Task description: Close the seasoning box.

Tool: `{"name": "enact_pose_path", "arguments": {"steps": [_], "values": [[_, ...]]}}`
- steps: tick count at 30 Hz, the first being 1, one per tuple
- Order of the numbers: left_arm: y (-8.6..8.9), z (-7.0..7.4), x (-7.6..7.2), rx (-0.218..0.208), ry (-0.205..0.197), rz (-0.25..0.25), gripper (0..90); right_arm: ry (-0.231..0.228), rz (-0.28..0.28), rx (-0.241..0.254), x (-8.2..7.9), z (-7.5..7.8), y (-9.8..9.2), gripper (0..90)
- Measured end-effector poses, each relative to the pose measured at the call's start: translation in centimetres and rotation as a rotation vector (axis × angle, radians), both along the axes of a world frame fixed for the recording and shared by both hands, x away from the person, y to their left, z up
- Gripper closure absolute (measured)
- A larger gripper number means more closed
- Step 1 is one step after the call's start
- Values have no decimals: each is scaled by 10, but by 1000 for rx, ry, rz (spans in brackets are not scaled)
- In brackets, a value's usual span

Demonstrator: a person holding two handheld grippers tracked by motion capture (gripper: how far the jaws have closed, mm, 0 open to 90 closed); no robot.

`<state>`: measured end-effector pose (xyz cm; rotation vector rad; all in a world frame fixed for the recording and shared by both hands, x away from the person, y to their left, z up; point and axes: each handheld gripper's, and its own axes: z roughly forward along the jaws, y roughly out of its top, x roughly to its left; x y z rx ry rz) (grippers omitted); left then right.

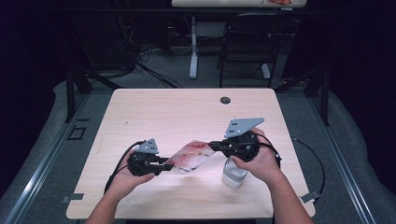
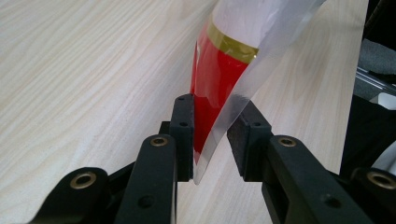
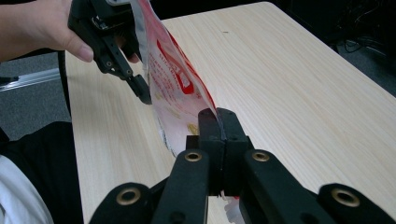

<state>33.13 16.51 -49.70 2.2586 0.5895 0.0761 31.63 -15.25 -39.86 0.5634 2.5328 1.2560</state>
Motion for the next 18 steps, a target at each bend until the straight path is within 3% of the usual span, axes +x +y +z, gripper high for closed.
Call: {"name": "enact_pose_path", "arguments": {"steps": [4,9,13,18], "values": [[-1,-6,-1,11,-5,4,723,2,1,4,0,-1,3,900],[-1,-12,0,18,4,5,723,1,7,-12,1,-4,10,900],[-1,-19,-1,22,19,-5,723,-6,5,-57,0,-7,14,900],[1,-24,-1,33,20,8,722,-1,9,-58,0,-11,18,900]]}}
